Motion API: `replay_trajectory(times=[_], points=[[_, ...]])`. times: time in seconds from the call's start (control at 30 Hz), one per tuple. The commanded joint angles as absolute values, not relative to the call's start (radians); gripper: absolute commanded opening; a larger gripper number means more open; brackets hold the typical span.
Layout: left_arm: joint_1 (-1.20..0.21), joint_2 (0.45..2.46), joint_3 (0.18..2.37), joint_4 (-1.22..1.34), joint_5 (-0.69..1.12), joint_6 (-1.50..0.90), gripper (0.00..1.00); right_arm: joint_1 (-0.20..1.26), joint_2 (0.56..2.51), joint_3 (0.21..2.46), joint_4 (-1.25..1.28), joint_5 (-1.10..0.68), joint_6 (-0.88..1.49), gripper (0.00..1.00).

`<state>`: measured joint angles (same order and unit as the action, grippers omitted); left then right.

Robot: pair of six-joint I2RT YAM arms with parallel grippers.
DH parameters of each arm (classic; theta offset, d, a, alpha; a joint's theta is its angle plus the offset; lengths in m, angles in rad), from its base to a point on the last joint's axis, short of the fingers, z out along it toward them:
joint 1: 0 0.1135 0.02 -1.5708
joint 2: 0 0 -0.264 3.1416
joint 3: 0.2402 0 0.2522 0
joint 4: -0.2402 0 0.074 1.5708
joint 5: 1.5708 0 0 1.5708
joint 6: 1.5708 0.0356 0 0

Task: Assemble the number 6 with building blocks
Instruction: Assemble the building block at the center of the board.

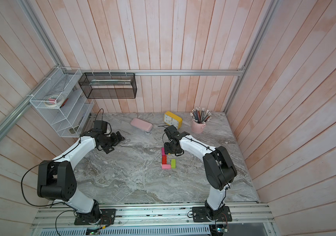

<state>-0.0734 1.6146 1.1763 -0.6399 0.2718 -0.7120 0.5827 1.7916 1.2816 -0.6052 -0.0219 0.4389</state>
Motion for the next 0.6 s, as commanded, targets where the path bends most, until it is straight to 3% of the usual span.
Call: replay_trajectory(times=[0.0,0.57], points=[[-0.08,1.631,1.202,-0.625,0.267,-0.718,0.98,0.58,1.811,1.286,-0.609,-0.049,0.42,0.56],[-0.08,1.631,1.186,-0.61,0.268,-0.722,0.98,0.569,1.819,1.217,-0.585,-0.045,0.452,0.56]])
